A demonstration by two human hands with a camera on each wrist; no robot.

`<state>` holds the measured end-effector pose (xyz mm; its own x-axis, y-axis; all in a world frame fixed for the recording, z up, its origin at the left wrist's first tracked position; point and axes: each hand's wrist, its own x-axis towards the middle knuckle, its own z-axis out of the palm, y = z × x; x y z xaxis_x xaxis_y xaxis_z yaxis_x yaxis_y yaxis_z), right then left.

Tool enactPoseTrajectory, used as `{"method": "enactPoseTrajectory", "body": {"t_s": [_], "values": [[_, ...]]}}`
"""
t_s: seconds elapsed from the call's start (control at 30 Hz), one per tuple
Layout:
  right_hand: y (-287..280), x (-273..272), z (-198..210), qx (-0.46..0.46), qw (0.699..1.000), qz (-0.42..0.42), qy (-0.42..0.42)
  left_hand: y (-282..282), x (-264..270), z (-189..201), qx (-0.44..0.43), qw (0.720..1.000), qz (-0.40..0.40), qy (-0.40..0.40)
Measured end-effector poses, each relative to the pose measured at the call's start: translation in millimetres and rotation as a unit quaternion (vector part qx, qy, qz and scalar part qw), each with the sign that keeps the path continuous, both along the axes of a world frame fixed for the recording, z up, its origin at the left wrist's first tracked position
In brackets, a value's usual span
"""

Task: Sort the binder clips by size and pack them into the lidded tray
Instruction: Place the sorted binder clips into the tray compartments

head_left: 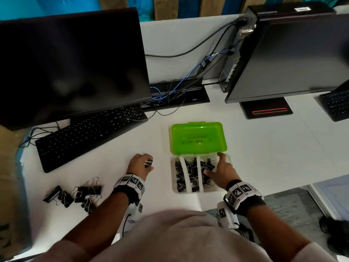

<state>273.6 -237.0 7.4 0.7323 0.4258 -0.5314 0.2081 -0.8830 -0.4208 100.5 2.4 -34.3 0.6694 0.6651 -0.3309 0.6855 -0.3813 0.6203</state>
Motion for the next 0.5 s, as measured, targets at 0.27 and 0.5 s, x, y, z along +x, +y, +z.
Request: {"method": "enactPoseTrajectory", "body": {"t_s": [0.27, 0.5], "values": [[-1, -16, 6, -0.032, 0.999, 0.028, 0.012, -6, 37, 44, -0.01, 0.997, -0.006, -0.082], [-4, -20, 5, -0.018, 0.998, 0.047, 0.027, -99, 99, 84, -0.077, 0.969, -0.193, -0.137]]}}
